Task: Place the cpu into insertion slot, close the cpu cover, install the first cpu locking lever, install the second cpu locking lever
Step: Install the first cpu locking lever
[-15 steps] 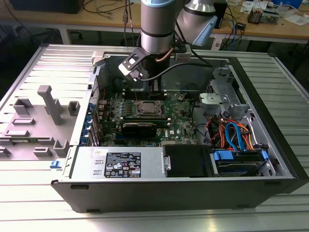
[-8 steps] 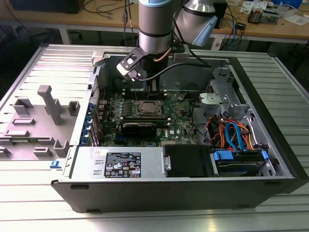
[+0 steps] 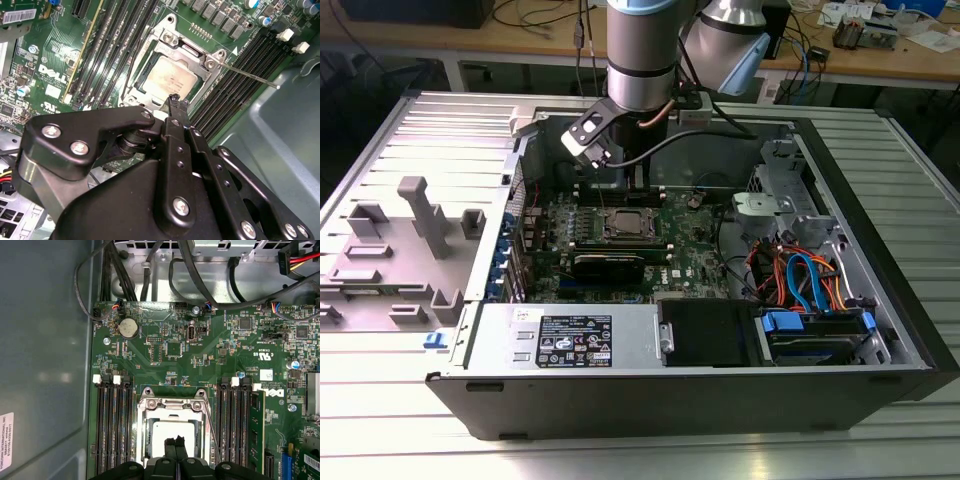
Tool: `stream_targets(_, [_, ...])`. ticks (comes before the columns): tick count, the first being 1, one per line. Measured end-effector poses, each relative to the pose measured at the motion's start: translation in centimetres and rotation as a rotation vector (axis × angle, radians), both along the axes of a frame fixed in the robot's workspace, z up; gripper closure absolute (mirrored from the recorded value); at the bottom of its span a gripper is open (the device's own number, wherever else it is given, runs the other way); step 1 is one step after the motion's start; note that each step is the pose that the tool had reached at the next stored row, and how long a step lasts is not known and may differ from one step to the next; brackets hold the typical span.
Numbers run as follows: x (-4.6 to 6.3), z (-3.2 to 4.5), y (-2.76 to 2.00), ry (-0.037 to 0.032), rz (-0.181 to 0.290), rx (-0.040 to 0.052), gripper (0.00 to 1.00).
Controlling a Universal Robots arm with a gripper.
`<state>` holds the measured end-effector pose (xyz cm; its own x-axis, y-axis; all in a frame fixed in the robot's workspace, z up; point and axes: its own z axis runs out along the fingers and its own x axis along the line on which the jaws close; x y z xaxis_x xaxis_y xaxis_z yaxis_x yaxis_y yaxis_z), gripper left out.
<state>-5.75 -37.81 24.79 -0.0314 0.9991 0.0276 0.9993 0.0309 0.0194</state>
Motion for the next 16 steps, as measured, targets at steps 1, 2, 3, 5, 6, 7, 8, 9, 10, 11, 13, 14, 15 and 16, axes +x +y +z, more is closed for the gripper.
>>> stream_targets(1, [-0.01, 0.01, 0.0, 0.0, 0.0, 0.0001, 0.89])
stream_targets(2, [-0.01, 0.06, -0.01, 0.0002, 0.0, -0.0001, 0.89])
stream_targets(3, [-0.01, 0.21, 0.0, 0.0002, 0.0, -0.0001, 0.89])
stream_targets(5, [-0.01, 0.44, 0.0, 0.0006, 0.001, 0.0, 0.89])
stream_targets(6, [0.0, 0.45, 0.0, 0.0007, 0.002, 0.0003, 0.89])
stream_targets(7, [0.0, 0.45, 0.01, 0.0011, 0.006, 0.0004, 0.89])
stream_targets(8, [0.0, 0.46, 0.0, 0.0021, 0.018, 0.0001, 0.89])
stream_targets(9, [0.0, 0.47, 0.0, 0.0046, 0.048, -0.0002, 0.89])
stream_targets(10, [0.0, 0.48, 0.0, 0.006, 0.063, -0.0002, 0.89])
stream_targets(11, [0.0, 0.48, 0.0, 0.007, 0.079, -0.0003, 0.89])
stream_targets(13, [0.0, 0.46, 0.0, 0.0092, 0.143, -0.0003, 0.89])
stream_targets(14, [0.0, 0.46, 0.0, 0.0094, 0.159, -0.0004, 0.89])
stream_targets(15, [0.0, 0.46, 0.01, 0.0095, 0.185, -0.0005, 0.89])
stream_targets(16, [0.0, 0.46, 0.01, 0.0097, 0.208, -0.0005, 0.89])
